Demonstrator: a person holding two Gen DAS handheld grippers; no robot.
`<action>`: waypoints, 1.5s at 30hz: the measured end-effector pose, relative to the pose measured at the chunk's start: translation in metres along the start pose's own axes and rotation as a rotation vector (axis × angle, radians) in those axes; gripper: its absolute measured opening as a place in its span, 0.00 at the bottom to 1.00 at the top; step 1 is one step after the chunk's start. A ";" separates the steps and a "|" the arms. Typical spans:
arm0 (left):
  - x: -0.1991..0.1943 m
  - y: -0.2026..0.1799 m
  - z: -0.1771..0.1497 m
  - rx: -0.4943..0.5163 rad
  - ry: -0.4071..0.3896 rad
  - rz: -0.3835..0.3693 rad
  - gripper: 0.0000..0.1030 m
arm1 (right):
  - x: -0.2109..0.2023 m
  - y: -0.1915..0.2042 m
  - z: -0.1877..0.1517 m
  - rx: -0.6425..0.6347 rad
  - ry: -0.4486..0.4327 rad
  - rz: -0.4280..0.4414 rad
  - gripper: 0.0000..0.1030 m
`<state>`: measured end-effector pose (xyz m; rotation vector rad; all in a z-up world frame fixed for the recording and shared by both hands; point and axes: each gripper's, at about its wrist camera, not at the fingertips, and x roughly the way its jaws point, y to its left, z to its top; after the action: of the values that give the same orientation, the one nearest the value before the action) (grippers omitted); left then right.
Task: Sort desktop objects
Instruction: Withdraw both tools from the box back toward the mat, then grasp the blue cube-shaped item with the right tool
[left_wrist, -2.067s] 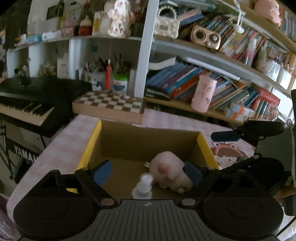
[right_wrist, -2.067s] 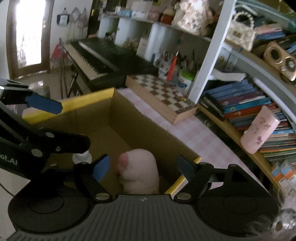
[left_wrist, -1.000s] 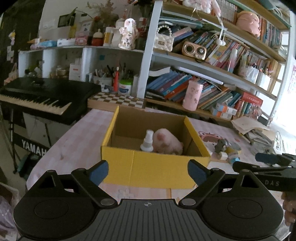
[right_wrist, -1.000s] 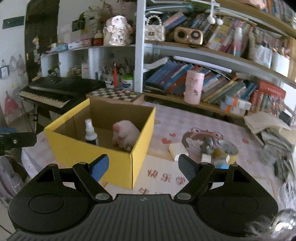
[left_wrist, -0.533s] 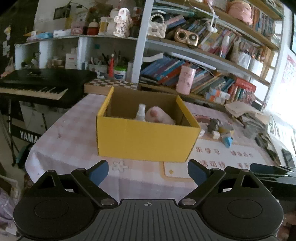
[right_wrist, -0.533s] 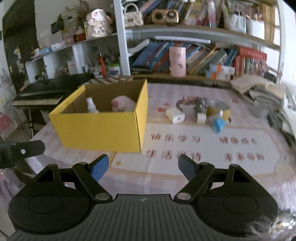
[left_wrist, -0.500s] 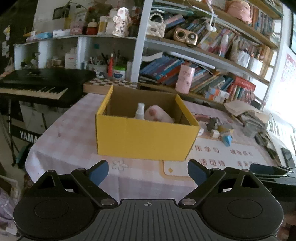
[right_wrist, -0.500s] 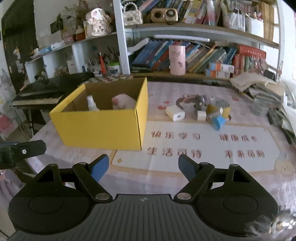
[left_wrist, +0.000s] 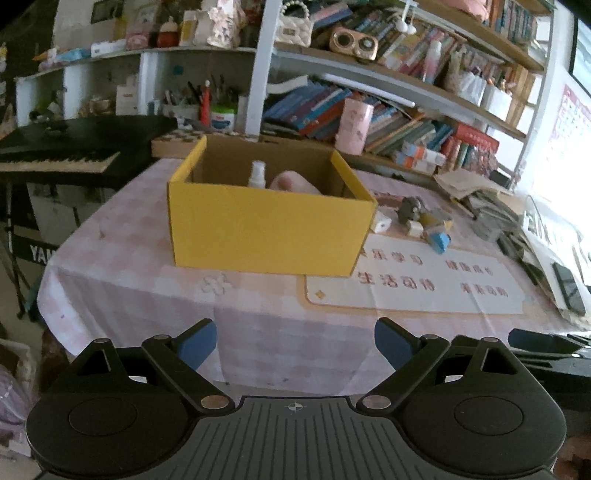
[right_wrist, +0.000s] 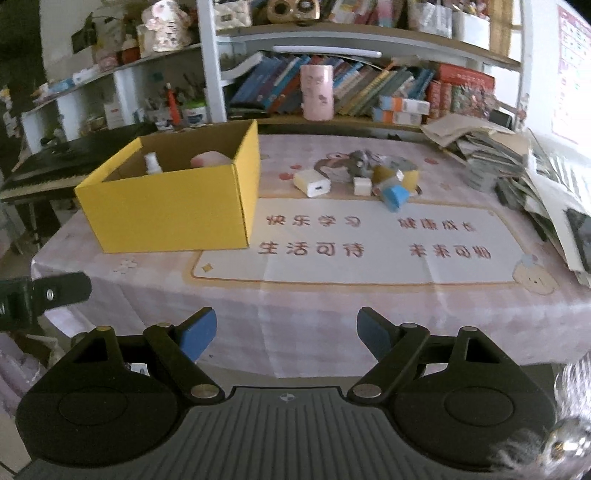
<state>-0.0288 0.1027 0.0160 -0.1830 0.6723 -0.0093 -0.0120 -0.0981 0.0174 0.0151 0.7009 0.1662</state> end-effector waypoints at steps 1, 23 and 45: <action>0.000 -0.001 0.000 0.006 0.004 -0.004 0.92 | 0.000 -0.001 -0.001 0.003 0.002 -0.002 0.81; 0.031 -0.053 0.004 0.127 0.079 -0.118 0.92 | -0.001 -0.034 -0.001 0.022 0.029 -0.069 0.84; 0.073 -0.109 0.020 0.207 0.098 -0.156 0.92 | 0.021 -0.087 0.016 0.055 0.039 -0.096 0.85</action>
<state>0.0464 -0.0060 0.0046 -0.0357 0.7489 -0.2378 0.0267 -0.1799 0.0104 0.0308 0.7434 0.0554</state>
